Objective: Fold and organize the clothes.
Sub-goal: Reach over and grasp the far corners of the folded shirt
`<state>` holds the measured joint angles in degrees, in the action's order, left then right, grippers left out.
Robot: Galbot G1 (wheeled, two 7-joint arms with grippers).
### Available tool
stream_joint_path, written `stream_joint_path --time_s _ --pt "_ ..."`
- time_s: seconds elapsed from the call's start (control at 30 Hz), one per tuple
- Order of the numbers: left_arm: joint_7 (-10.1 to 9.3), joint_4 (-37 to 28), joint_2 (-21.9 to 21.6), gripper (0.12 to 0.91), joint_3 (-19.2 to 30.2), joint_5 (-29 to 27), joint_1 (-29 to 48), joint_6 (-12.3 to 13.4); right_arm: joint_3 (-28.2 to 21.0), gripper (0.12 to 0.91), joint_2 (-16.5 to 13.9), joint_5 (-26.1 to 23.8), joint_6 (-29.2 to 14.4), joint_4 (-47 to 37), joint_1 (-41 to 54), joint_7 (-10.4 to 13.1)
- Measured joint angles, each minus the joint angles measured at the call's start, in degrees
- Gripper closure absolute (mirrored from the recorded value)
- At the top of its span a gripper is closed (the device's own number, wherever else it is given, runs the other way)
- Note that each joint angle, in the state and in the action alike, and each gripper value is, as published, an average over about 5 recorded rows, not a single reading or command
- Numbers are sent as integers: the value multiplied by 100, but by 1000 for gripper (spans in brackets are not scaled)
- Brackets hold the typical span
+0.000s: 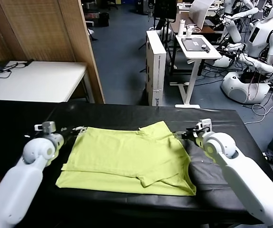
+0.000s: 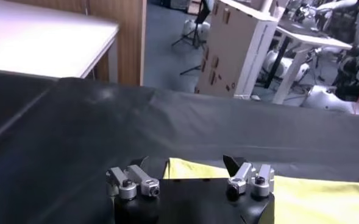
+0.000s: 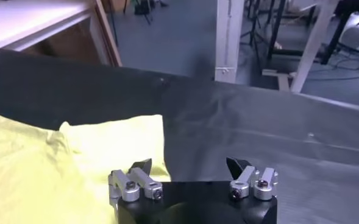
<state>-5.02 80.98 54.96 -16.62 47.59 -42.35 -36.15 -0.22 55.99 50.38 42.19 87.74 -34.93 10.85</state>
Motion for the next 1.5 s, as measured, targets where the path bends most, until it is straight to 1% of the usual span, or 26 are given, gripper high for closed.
stream_joint_path --time_s 0.1,0.37,0.43,0.5,0.63,0.7,0.73,0.77,0.83,0.87,0.9,0.97,1.0,1.03,1.1,1.2,1.4,1.5 --pt "1 -96 54 123 43 -41 35 1 -62 118 80 -24 0 -76 54 9" --pt "23 -261 122 129 69 -132 65 38 -252 119 253 -183 0 -318 225 -108" --pt "32 -286 134 141 74 -154 68 42 -298 127 276 -208 0 -362 264 -118" --pt "38 -304 142 167 82 -168 70 43 -335 164 288 -221 0 -383 284 -126" --pt "51 -323 158 262 98 -179 72 42 -362 299 284 -248 -4 -389 273 -160" --pt "67 -328 167 343 108 -182 78 42 -361 387 276 -261 -8 -396 260 -185" --pt "78 -331 171 389 116 -184 82 42 -359 425 273 -266 -9 -400 255 -196" --pt "89 -333 174 454 125 -186 87 43 -357 481 270 -272 -10 -406 250 -208" --pt "108 -334 177 565 145 -188 96 46 -353 603 269 -291 -11 -414 241 -237" --pt "117 -333 178 638 154 -188 99 48 -352 660 269 -305 -11 -416 235 -256" --pt "125 -331 178 692 162 -188 103 52 -351 730 270 -321 -11 -417 229 -276" --pt "137 -326 176 783 173 -185 110 58 -344 818 274 -363 -12 -414 213 -316" --pt "140 -322 174 811 176 -183 113 60 -334 856 278 -386 -12 -410 202 -331" --pt "142 -316 171 827 177 -181 115 62 -319 875 282 -408 -12 -402 190 -341" --pt "141 -292 161 853 172 -174 116 59 -276 886 289 -447 -11 -376 156 -362" --pt "119 -219 126 871 134 -131 93 51 -195 885 277 -472 -45 -308 89 -413" --pt "31 113 -26 878 -14 99 -46 11 12 885 156 -480 -512 -36 -91 -603" --pt "1 404 -134 878 -115 212 -186 -3 160 885 56 -479 -627 177 -224 -686"
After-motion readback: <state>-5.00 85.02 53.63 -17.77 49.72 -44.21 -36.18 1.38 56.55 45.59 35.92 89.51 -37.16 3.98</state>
